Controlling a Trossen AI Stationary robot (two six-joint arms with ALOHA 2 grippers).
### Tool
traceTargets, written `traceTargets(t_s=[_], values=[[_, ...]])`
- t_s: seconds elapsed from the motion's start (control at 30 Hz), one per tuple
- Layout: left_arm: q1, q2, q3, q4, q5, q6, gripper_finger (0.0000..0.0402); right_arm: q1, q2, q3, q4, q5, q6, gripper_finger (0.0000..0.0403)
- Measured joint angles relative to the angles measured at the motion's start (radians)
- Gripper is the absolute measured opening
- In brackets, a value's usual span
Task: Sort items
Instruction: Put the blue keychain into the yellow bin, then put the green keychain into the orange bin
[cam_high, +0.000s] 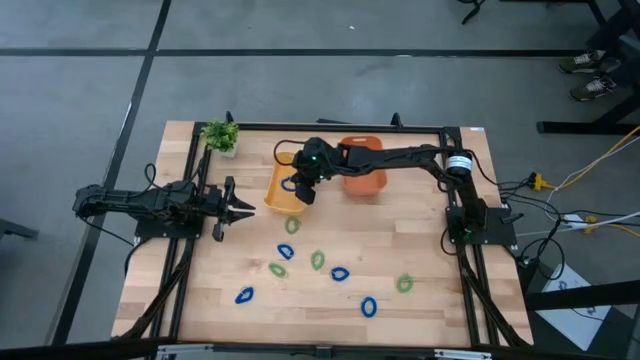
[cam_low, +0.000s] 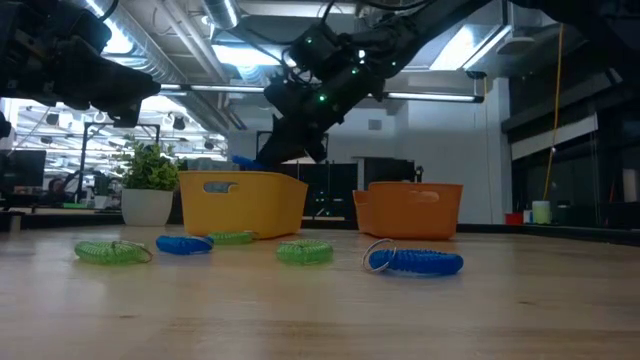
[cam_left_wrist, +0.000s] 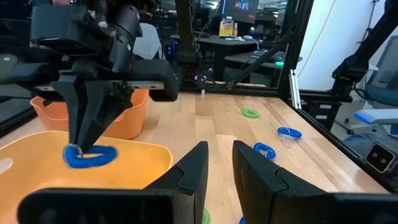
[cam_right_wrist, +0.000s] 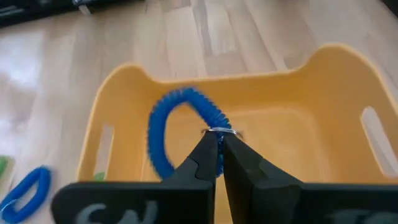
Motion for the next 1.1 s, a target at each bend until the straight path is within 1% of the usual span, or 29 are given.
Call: traceTargets(t_s=[0.17, 0.27, 0.5, 0.67, 0.8, 0.97, 1.1], values=[[0.0, 0.0, 0.0, 0.001, 0.0, 0.0, 0.007, -0.002, 0.004, 0.003, 0.016, 0.005, -0.024, 0.0019], [0.0, 0.0, 0.0, 0.0, 0.0, 0.0, 0.007, -0.002, 0.003, 0.003, 0.018, 0.015, -0.066, 0.0032], [0.0, 0.0, 0.0, 0.0, 0.0, 0.0, 0.007, -0.002, 0.003, 0.003, 0.021, 0.087, -0.068, 0.0087], [0.0, 0.0, 0.0, 0.0, 0.0, 0.0, 0.007, -0.002, 0.003, 0.003, 0.02, 0.092, -0.068, 0.0127], [0.0, 0.0, 0.0, 0.0, 0.0, 0.0, 0.007, -0.002, 0.003, 0.003, 0.014, 0.091, -0.067, 0.0148], [0.0, 0.0, 0.0, 0.0, 0.0, 0.0, 0.007, -0.002, 0.003, 0.003, 0.014, 0.056, -0.035, 0.0156], [0.0, 0.0, 0.0, 0.0, 0.0, 0.0, 0.007, -0.002, 0.001, 0.003, 0.012, -0.004, -0.001, 0.0146]])
